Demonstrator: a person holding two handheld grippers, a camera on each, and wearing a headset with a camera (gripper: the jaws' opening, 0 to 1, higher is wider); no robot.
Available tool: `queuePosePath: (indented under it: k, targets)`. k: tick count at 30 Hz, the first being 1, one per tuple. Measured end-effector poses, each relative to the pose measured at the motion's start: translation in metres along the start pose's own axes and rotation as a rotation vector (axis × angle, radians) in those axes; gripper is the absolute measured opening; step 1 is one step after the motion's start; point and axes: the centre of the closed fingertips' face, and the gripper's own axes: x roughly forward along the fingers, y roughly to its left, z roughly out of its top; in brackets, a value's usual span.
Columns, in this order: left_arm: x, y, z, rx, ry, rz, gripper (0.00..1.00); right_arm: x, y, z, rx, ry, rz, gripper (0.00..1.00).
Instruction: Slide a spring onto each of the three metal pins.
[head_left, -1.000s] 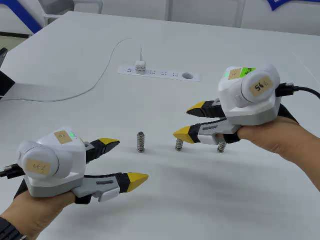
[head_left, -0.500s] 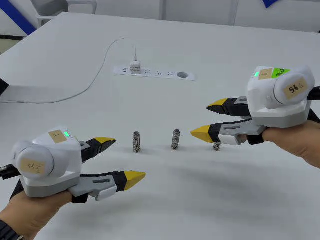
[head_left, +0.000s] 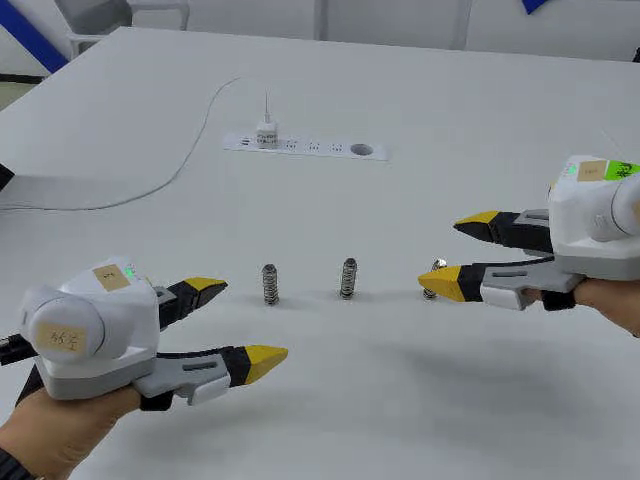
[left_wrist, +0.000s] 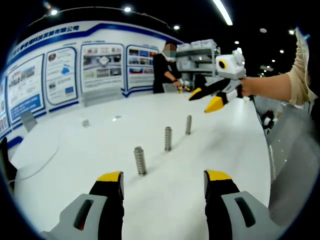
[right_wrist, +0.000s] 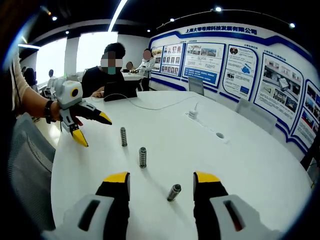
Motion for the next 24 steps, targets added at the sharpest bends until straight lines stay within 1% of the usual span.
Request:
queuePosePath:
  k: [4,7,12,17,24]
  targets:
    - [0.0,0.0,0.0,0.0,-0.001,0.0,0.66,-0.004,0.001,-0.009,0.014,-0.007,-0.001,0.54]
    - [-0.001,0.0,-0.001,-0.003,0.0,0.001,0.67,-0.008,0.004,-0.019,0.024,0.0,0.001,0.56]
    - [-0.002,-0.001,-0.002,-0.009,0.0,0.002,0.67,-0.013,0.006,-0.03,0.036,0.004,-0.007,0.58]
    - [-0.002,-0.002,-0.005,-0.012,0.002,0.002,0.67,-0.014,0.008,-0.038,0.05,-0.002,-0.011,0.59]
    - [-0.002,0.0,-0.006,-0.017,0.001,0.006,0.67,-0.015,0.007,-0.04,0.069,-0.029,-0.024,0.61]
